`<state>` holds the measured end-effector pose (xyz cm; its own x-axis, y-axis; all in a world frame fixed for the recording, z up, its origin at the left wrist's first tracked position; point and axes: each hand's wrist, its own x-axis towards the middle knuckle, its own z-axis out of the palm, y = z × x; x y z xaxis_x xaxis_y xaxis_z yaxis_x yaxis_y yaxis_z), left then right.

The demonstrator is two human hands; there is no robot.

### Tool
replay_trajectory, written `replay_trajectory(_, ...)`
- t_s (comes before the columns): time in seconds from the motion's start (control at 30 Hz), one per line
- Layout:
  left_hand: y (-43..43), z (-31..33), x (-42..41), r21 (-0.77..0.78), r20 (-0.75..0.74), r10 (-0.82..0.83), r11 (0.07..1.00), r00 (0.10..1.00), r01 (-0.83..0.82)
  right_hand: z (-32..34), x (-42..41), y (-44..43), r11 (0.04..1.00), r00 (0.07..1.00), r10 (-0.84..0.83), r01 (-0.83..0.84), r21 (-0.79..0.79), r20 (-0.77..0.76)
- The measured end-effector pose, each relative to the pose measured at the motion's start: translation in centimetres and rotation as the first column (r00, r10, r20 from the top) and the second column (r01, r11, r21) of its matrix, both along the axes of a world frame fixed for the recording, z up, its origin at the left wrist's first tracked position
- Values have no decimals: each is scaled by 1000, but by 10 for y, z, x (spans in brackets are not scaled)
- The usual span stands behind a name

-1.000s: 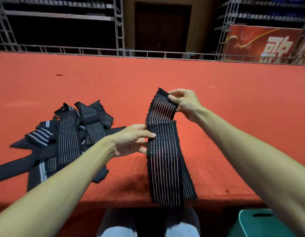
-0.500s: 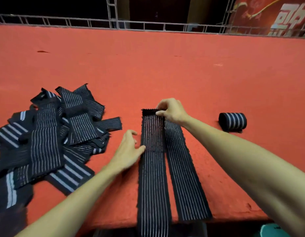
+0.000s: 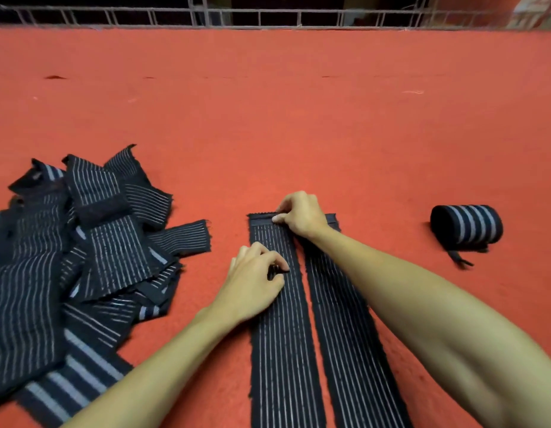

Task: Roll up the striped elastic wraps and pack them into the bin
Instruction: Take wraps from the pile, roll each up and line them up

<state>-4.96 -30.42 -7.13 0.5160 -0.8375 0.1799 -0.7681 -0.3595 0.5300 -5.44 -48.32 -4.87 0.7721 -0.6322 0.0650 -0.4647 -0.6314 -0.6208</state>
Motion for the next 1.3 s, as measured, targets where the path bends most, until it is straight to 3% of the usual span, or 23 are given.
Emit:
replay_trajectory(0.17, -4, -9, -11, -96, 28, 58, 994, 998, -55, -6, -20, -24, 985, 995, -67, 76, -153, 68)
replay_trajectory(0.23, -4, -10, -14, -104, 49, 65, 993, 997, -59, -16, -37, -39, 979, 996, -89, 91, -180, 18)
replay_trajectory(0.37, -5, -6, -14, -114, 33, 69, 991, 997, -65, -26, -60, -48, 991, 999, -31, 27, -129, -31)
replay_trajectory(0.5, -3, -3, -21, -73, 140, 97, 993, 985, -88, -5, -71, -31, 997, 996, -56, 60, -55, 71)
replay_trajectory(0.6, 1, 12, -34, 75, 197, 80, 993, 977, -96, 26, -93, -15, 992, 969, 1, -33, 122, 247)
replay_trajectory(0.7, 4, 27, -48, 214, 50, 48, 975, 998, -57, 66, -120, 7, 926, 936, 41, -167, 338, 350)
replay_trajectory(0.77, 5, 38, -63, 206, -27, -11, 978, 1000, 16, 90, -133, 21, 860, 906, -32, -190, 474, 422)
replay_trajectory(0.83, 9, 55, -82, 82, -175, -58, 994, 983, 74, 111, -145, 33, 774, 876, -95, -234, 588, 473)
replay_trajectory(0.9, 17, 76, -100, -85, -409, -95, 994, 908, 66, 128, -157, 46, 729, 855, -118, -270, 629, 504)
replay_trajectory(0.97, 27, 93, -112, -208, -573, -135, 978, 809, 16, 143, -167, 59, 750, 836, -149, -252, 611, 528)
replay_trajectory(1.1, 54, 111, -128, -325, -693, -233, 946, 682, -7, 163, -180, 82, 825, 828, -216, -129, 550, 517)
replay_trajectory(1.23, 86, 133, -138, -436, -792, -373, 900, 484, -20, 177, -183, 95, 866, 845, -131, -157, 475, 519)
replay_trajectory(1.3, 98, 141, -136, -468, -799, -419, 884, 432, -8, 179, -180, 99, 903, 856, -70, -164, 398, 512)
